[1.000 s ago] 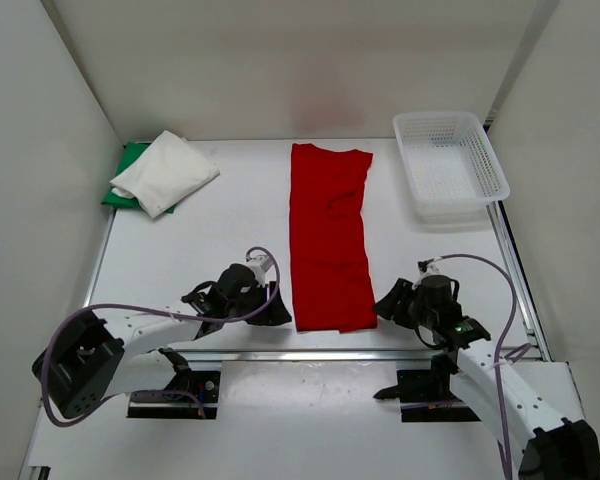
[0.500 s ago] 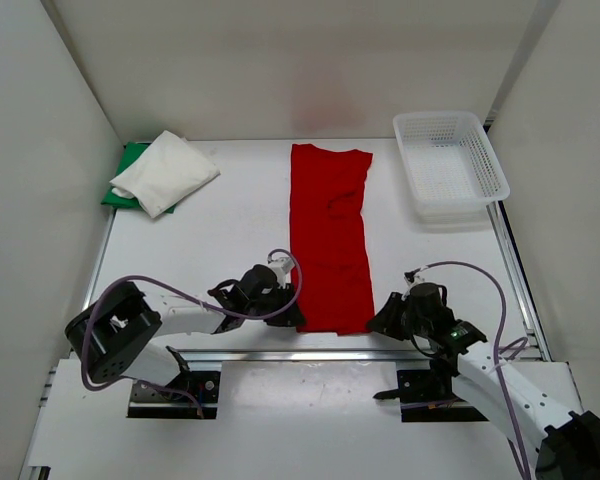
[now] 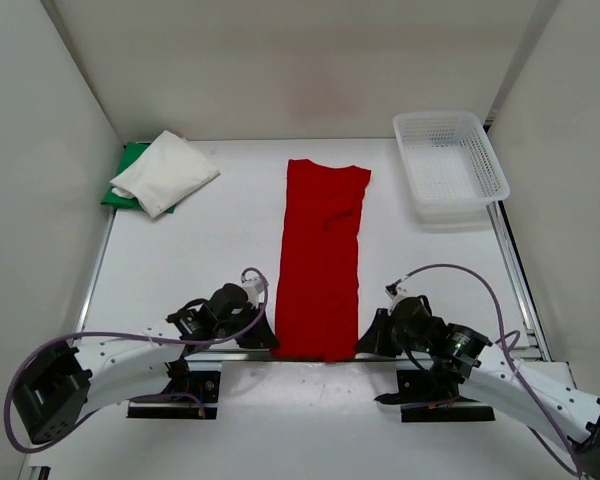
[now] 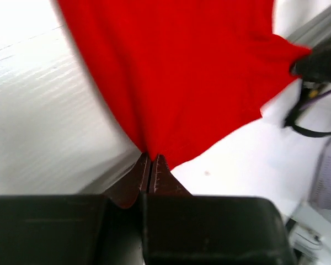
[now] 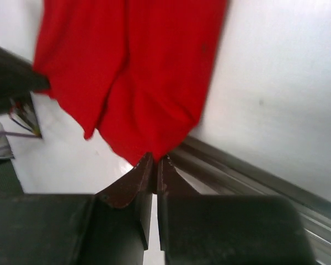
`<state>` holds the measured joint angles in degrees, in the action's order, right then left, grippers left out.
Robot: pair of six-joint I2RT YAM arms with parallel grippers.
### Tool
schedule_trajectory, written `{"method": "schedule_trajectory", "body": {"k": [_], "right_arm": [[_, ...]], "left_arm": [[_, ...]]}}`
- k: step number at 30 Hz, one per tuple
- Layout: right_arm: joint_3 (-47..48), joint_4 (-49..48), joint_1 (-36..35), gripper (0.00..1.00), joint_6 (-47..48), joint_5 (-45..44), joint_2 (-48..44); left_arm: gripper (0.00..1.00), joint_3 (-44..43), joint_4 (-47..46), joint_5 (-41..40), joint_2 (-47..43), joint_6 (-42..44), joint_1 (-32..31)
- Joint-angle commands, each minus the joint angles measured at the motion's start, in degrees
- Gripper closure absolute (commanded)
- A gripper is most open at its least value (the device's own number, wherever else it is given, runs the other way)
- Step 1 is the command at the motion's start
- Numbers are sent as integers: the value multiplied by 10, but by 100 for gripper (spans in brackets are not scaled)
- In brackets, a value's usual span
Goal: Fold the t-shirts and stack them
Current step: Grab the bottom of the folded rectangular tshirt with both arms, then fold the folded rectangular tshirt in 1/3 of the way
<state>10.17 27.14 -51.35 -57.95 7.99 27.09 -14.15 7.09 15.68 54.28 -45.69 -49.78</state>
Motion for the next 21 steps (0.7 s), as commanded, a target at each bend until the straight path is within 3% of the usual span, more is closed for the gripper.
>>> {"method": "schedule_trajectory", "body": {"k": [1,5,8,13,21], "right_arm": [[67,-30,101,100,68,43,53],[162,-88,302,100,211,155,166],[254,-108,359,100,275,170,281],[387,-156,380,100,304,171,465],[533,-182,414,100,319,163,674]], "left_arm": [[100,-63,25,17,-11,-10,27],[100,-175,12,37,50,35,100],[98,-261,0,30,117,72,161],[98,-384,-25,41,291,87,240],[99,-547,-17,29,487,93,276]]}}
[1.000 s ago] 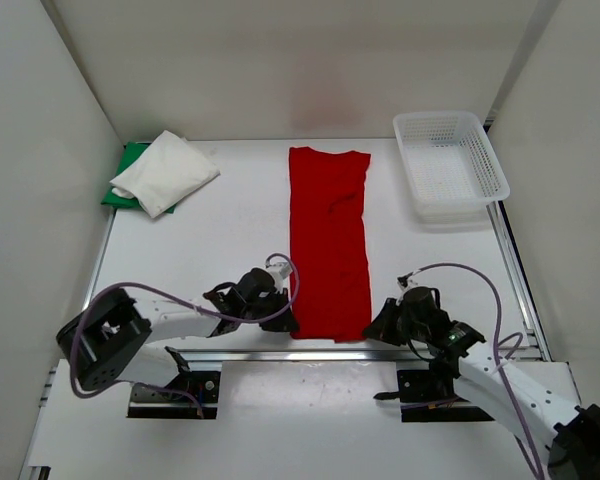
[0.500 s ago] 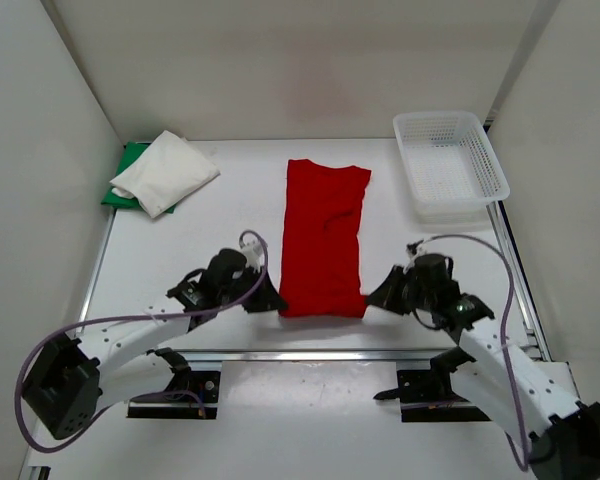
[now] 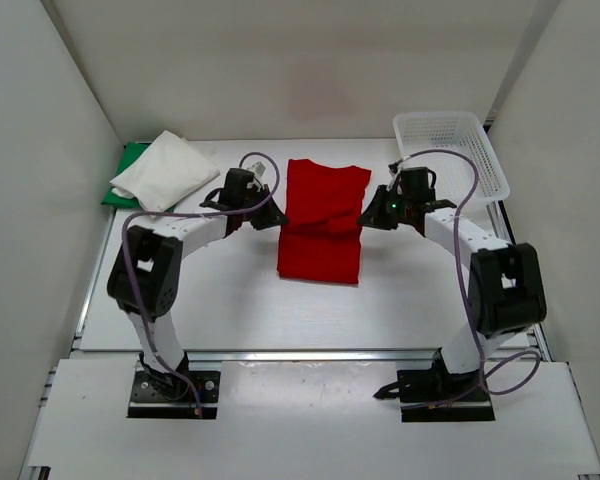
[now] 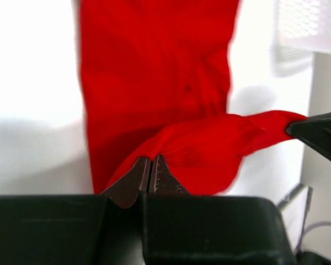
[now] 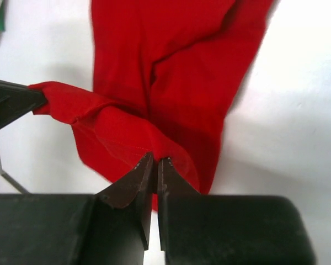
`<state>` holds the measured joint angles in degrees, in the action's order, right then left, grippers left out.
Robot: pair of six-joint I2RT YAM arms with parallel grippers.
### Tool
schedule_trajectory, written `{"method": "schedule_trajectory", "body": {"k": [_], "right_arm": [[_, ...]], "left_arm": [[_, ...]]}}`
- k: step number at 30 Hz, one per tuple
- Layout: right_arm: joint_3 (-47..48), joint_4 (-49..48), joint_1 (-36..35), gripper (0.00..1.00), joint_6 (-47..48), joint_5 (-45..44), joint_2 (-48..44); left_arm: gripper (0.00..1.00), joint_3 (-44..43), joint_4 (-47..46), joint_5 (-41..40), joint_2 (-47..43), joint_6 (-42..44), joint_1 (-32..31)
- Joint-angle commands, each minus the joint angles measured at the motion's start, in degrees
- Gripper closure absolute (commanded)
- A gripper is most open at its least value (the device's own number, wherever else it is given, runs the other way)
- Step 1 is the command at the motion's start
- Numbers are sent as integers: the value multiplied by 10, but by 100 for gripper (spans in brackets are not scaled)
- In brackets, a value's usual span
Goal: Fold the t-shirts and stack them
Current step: Fold the folded rectangular tshirt in 1/3 of the way
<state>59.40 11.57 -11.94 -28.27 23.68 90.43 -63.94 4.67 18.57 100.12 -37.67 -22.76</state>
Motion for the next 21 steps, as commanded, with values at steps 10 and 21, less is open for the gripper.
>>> {"method": "schedule_trajectory", "body": {"k": [10,21], "right_arm": [[115,-30,40,93,10,8,160],[14,-90,-27,100,17,-8,47]], "left_arm": [[78,-108,-37,41,127,-30,38],[67,164,-207,-1,-81,-85,-24]]}}
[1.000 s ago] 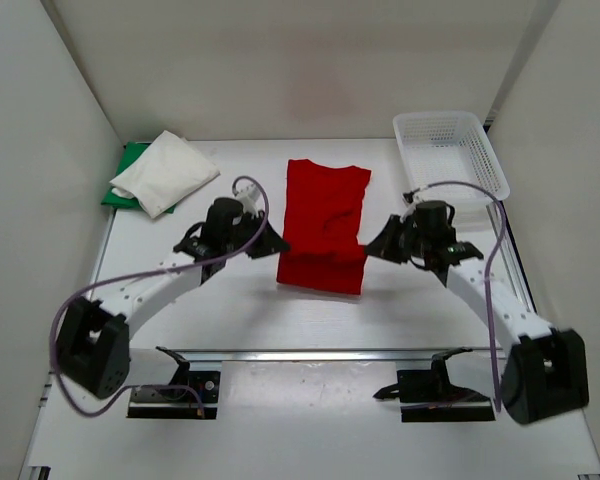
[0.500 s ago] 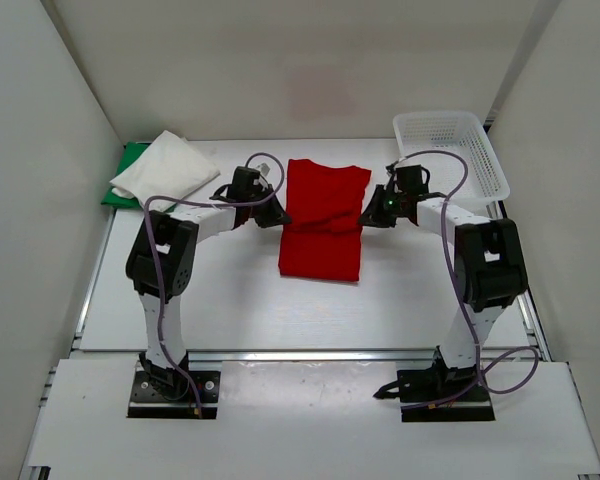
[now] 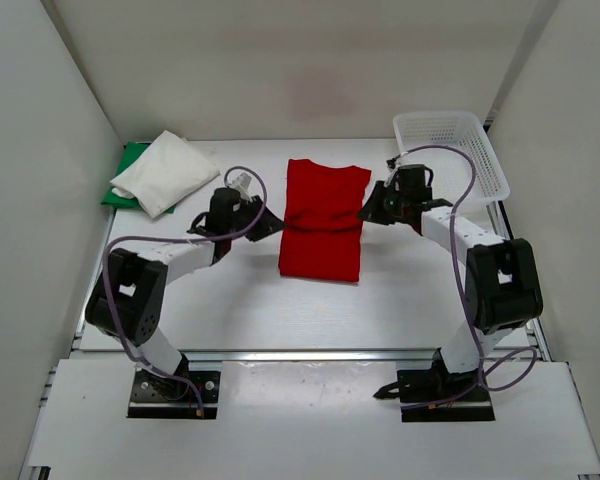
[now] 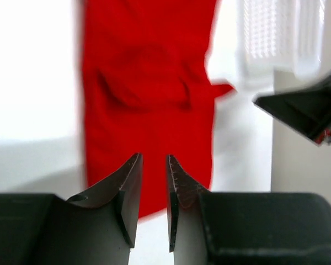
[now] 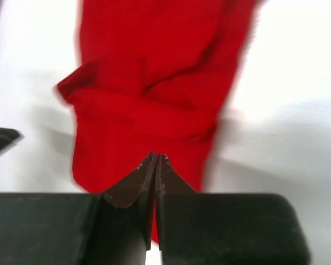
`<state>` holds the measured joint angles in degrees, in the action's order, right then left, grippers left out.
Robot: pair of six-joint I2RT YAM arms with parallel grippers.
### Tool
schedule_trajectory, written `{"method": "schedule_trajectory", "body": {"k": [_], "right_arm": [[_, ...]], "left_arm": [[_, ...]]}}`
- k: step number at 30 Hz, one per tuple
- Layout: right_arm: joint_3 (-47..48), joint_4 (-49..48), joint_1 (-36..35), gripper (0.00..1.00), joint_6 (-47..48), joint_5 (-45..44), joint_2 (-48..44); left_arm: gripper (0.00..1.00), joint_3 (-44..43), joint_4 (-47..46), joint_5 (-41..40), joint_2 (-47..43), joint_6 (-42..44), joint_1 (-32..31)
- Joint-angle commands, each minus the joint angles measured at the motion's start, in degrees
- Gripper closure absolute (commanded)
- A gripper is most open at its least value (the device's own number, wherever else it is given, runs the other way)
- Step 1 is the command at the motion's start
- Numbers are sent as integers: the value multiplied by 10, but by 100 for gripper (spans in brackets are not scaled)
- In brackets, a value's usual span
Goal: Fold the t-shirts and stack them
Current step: Fold the folded rectangular tshirt in 1/3 of the way
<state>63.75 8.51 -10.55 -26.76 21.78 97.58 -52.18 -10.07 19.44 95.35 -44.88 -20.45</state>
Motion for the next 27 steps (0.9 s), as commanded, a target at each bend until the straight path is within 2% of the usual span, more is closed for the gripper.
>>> {"method": "schedule_trajectory", "body": {"k": [1,5,8,17,19,23,25,27], "right_arm": [[-43,-81,-66,100,6,24,-18],[9,-53,-129,100,29,18,62],[29,-61,-151,100,37,-5,91],[105,-69,-128,100,51,-58,169],[162,-79,-110,99,51,-67,208],[318,3,-94,100,61,-66,277],[318,24,-91,100,63,-60,251],[259,-11,-98,100,63,-68,197]], "left_arm": [[68,69,-78,-8,-25,-19,-56],[73,110,-101,18,18,-20,-64],[73,136,-115,3,11,-18,-71],[73,180,-119,3,12,1,-62],[74,186,-123,15,14,2,-60],[74,187,-118,18,-7,-3,-64],[73,187,-112,17,-28,-2,-65],[72,190,-109,12,-39,-1,-71]]}}
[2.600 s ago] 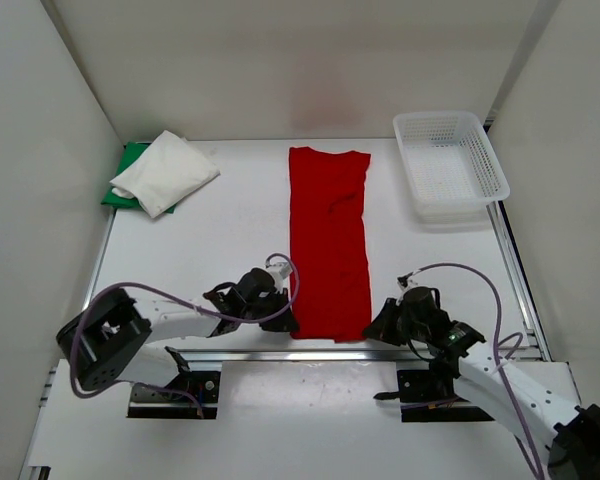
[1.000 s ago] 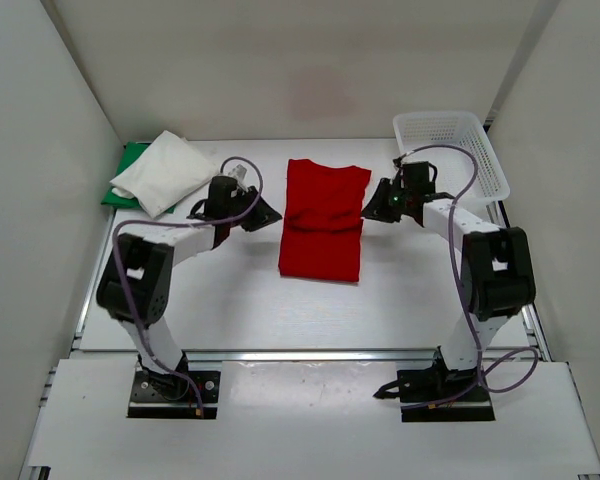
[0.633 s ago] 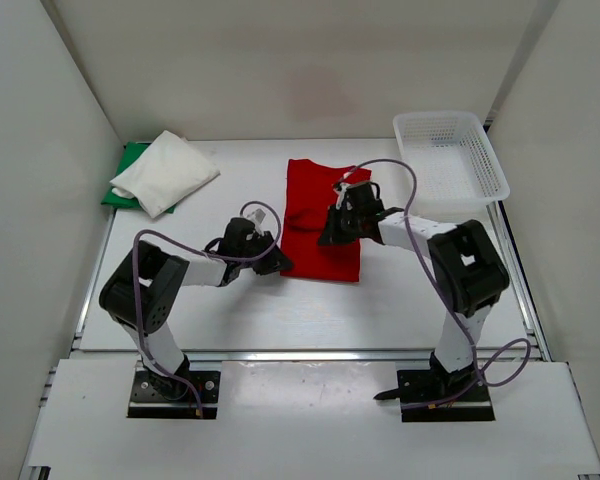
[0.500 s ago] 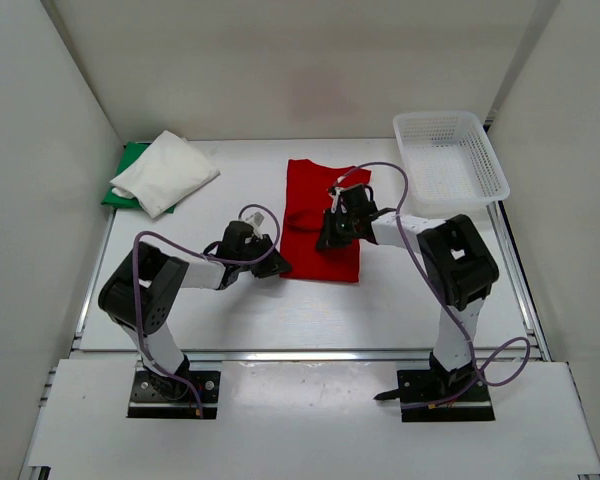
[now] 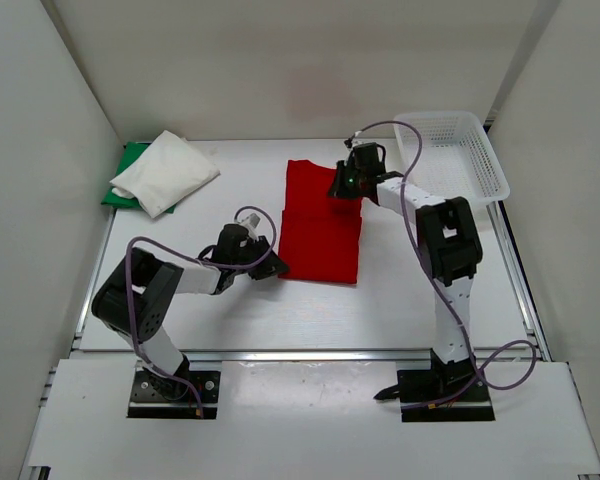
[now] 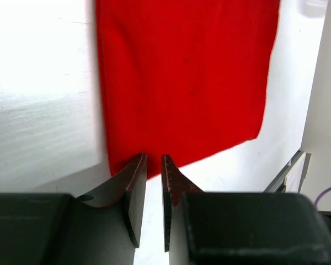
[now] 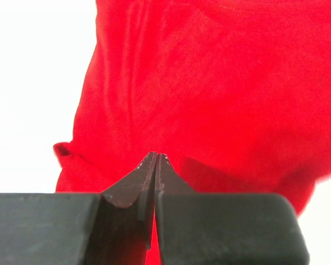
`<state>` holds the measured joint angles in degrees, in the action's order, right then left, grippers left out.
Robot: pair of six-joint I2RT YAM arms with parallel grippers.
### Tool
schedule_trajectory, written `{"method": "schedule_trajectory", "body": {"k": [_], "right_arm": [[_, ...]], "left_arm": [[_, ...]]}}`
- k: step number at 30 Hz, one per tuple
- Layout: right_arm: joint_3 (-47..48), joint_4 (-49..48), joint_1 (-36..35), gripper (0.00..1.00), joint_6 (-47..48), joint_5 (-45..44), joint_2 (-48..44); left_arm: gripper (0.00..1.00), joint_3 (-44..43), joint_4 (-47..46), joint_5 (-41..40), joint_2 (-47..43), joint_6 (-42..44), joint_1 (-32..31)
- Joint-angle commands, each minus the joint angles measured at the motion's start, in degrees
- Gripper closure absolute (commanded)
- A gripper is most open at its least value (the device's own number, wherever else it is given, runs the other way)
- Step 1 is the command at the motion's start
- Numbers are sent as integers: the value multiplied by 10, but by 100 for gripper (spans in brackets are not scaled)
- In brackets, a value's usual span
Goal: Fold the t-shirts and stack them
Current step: Fold the folded rectangular tshirt in 1/3 of the way, then grab one side of the 2/3 rectangular tshirt with both arms
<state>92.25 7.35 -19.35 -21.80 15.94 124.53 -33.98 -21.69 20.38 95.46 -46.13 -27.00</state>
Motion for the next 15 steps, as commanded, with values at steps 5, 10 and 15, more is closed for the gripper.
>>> {"method": "schedule_trajectory", "body": {"k": [5,10,15], "right_arm": [[-281,-96,-14,100,-71,14,-243],[-464,-156,-27,98,-104,3,-357],[-599,-180,-7,96,-116,15,-431]], "left_arm": [[68,15,36,-20,-91,26,0],[72,33,89,-88,-140,65,-2],[70,68,79,-90,-154,62,19]]}}
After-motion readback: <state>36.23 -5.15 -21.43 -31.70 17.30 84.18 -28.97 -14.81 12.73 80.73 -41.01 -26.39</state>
